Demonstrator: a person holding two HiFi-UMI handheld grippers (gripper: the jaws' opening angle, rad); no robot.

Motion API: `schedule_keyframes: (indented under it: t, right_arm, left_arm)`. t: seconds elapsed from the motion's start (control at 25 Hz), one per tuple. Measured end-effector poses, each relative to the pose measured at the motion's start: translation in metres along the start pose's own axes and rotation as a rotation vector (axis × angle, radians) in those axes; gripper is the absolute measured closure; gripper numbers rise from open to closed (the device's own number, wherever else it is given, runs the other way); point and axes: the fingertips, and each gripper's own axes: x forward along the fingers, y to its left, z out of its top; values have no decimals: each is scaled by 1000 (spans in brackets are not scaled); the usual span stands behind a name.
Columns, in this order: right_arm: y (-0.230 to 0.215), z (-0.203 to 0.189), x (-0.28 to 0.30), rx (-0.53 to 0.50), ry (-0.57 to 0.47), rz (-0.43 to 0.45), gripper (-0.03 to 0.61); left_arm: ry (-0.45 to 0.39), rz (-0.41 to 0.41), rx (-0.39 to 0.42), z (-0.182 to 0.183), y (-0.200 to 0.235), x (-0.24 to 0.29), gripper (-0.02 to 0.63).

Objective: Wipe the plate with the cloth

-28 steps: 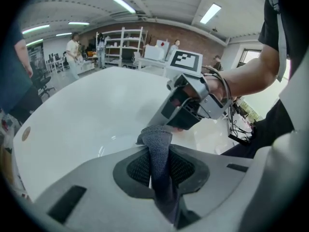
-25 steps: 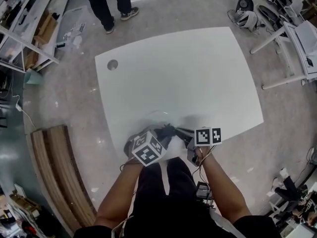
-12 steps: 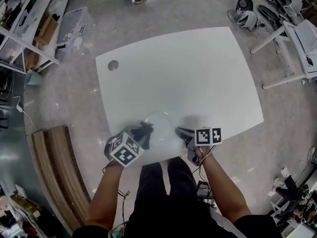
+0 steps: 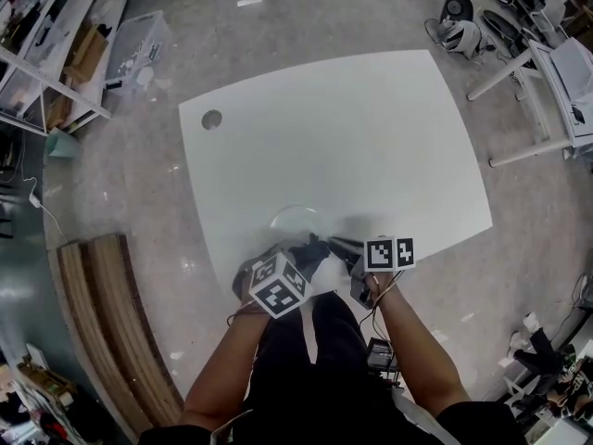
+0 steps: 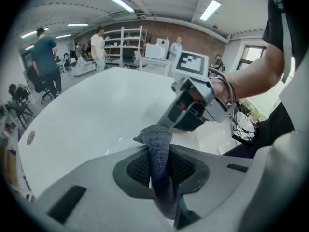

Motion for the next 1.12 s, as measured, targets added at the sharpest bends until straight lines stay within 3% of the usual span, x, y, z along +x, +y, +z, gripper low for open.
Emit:
schedule_keyframes:
  t: [0.16,0.36,0.52,0.76,1.12]
  right_arm:
    - [0,-3,0,1,-4,-1,560]
    - [-1,-3,-1,4,-15,1,560]
    - [-1,-7,-3,5,-9,-1,560]
    - [3,-6,-3,-2,-9,-10,560]
    - [8,-1,-9,-19,-51,10,560]
  left_arm:
    - [9,46,-29,3,43,0,560]
    - [36,103,-105,-33,71,-22,560]
    - [11,99,-153,-48,49,-34,560]
    - [8,62,-118,-46,14,-36,560]
    - [42,51,-104,-52,17,-28,560]
